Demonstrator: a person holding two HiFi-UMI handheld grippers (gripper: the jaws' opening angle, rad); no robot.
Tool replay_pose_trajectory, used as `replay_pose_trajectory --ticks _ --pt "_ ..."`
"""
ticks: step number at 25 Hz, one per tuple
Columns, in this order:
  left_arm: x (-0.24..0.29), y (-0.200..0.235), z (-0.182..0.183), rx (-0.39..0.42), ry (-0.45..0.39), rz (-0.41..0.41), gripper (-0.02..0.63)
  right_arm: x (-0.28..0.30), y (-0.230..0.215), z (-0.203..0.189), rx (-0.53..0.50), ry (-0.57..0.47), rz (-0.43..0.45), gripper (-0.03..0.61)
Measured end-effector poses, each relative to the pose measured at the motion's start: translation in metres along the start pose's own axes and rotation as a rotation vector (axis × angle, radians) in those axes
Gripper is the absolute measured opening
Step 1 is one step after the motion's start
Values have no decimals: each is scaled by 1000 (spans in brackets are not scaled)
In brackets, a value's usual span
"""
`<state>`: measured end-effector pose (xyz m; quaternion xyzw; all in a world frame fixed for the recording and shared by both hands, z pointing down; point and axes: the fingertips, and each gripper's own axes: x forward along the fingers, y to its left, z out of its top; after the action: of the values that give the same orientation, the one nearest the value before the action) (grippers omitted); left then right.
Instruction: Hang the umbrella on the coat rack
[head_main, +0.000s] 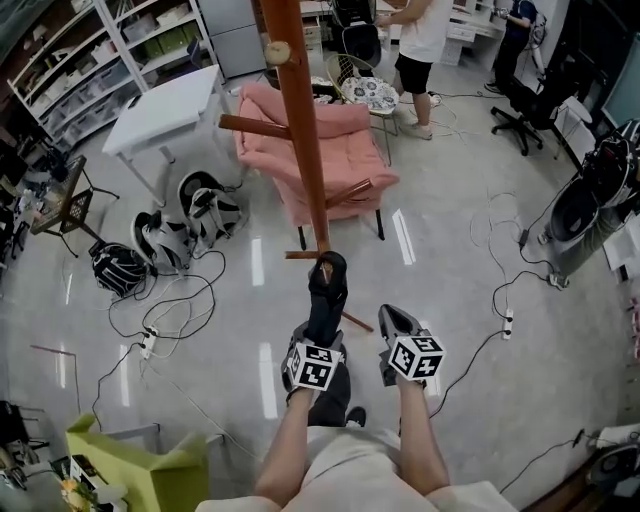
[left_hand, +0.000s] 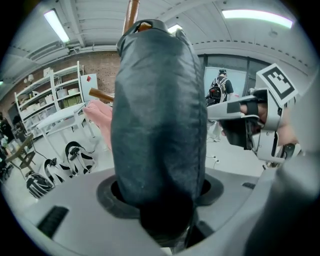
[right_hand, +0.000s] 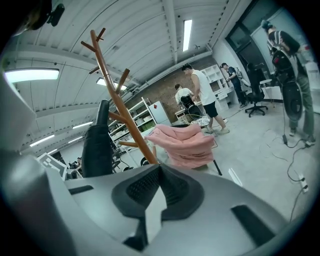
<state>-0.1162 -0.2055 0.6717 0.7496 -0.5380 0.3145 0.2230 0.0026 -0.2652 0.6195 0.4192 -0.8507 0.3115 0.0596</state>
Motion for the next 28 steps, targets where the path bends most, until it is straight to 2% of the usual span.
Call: replay_pose_trajectory --ticks 3,9,28 --pt "3 -1 1 -6 3 3 255 6 3 -3 5 7 10 3" --pt "13 3 4 -75 10 -4 255 13 5 0 3 14 24 3" --pt "34 8 0 -84 28 -22 256 22 -6 10 28 4 16 3"
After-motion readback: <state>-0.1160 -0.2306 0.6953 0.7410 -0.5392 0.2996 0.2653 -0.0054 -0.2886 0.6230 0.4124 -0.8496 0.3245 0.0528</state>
